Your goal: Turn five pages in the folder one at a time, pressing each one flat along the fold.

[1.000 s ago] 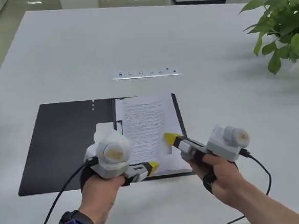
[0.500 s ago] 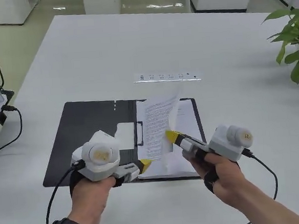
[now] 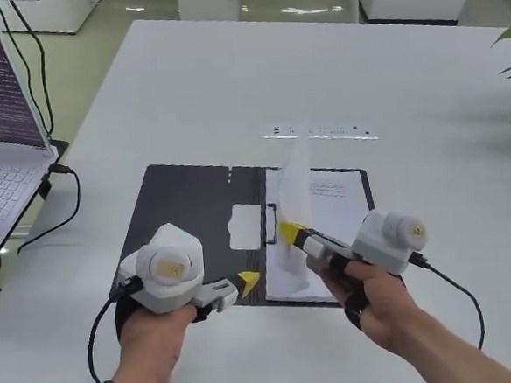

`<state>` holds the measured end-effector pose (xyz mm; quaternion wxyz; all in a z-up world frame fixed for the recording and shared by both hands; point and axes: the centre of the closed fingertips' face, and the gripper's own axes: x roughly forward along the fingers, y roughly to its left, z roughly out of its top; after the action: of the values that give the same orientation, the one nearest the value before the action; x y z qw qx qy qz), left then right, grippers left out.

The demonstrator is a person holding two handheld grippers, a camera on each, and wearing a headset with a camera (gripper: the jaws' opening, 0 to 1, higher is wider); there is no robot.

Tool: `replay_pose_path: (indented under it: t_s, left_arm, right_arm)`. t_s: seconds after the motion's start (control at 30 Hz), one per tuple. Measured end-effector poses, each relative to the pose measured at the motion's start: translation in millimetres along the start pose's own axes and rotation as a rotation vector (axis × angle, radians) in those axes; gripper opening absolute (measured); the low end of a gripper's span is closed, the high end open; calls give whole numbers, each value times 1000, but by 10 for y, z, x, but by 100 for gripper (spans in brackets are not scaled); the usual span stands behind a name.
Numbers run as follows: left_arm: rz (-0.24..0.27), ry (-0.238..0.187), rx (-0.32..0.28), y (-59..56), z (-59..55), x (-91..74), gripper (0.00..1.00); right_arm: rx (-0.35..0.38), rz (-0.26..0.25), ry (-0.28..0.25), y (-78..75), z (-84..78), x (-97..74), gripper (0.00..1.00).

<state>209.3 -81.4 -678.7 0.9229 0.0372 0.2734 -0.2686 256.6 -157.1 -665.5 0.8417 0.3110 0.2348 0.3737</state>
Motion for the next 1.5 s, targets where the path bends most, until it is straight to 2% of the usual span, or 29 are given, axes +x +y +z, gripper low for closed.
replay_pose_path:
  t_s: [0.2,0.43,0.7,0.9,1.0,1.17,1.33,1.5]
  left_arm:
    - [12,-1,-3,133,-102,-113,71]
    - [14,2,-1,202,-178,-257,71]
    - [42,-22,-24,439,-201,-443,70]
    - [65,-25,-50,606,-294,-551,71]
    - [76,-28,-61,680,-314,-599,71]
    - [93,-35,-78,781,-332,-667,71]
    - [101,-44,-91,822,-322,-715,70]
    - [99,-49,-104,830,-329,-729,69]
  right_arm:
    - [6,22,34,125,-147,200,0]
    - [2,35,60,214,-253,409,0]
    - [4,50,102,356,-452,652,0]
    - [16,58,129,425,-611,828,0]
    - [27,38,152,411,-693,906,0]
    - [48,27,162,376,-783,1027,0]
    - [70,13,183,342,-887,1130,0]
    - [71,-30,223,262,-1026,1193,0]
